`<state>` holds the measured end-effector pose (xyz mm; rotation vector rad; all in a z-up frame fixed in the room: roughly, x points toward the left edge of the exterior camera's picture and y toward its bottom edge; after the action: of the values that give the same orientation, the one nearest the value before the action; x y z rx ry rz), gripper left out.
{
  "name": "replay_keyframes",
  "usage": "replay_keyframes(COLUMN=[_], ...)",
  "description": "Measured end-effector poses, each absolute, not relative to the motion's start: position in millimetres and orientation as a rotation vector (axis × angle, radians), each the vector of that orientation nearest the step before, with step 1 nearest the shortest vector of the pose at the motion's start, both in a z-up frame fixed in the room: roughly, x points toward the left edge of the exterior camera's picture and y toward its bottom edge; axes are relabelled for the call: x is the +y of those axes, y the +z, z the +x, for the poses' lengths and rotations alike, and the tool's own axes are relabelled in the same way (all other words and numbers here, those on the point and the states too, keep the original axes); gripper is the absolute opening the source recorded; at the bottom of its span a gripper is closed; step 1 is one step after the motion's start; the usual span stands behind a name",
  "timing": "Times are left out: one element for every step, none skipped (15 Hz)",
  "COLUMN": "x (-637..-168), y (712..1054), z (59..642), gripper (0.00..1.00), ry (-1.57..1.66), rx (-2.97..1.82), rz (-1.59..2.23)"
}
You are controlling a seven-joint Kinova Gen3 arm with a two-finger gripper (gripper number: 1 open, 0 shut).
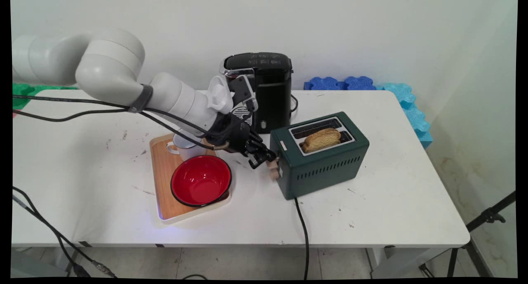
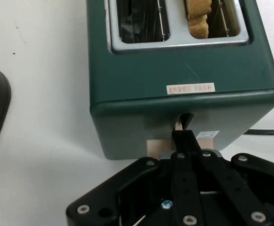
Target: Press the toaster switch
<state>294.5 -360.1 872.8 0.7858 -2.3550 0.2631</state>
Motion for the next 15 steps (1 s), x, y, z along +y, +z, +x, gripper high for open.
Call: replay_keyframes(x=[-359.8,-359.4,-359.0,-358.6,-358.2,-357.8,-357.6,-357.2,-356.8,-356.2,-355.8,-355.3,-354.6,-354.1,-353.6], y=[871.2,869.6,868.2,866.6,864.8,863.4,862.4,860.9,859.5,858.0,856.8,855.5,854.2,853.1,851.9], z=[294.6,294.9,294.9,294.8,294.7,294.6,294.6,294.4,294.4,294.6,294.8,295.4,296.1,296.6,297.3], gripper=[0.0,0.0,0.0,0.0,0.0,0.0,0.0,0.0,0.0,0.0,0.0,0.0,0.0,0.0,0.0], ry=[0.261,0.259,0.256,0.253,0.25,0.247,0.246,0.243,0.24,0.237,0.235,0.233,0.231,0.23,0.228], rx=[-2.347,-2.34,-2.335,-2.328,-2.322,-2.318,-2.315,-2.312,-2.308,-2.305,-2.303,-2.301,-2.299,-2.299,-2.298], rz=[0.789,0.792,0.794,0.796,0.798,0.8,0.801,0.802,0.802,0.802,0.801,0.801,0.8,0.8,0.799])
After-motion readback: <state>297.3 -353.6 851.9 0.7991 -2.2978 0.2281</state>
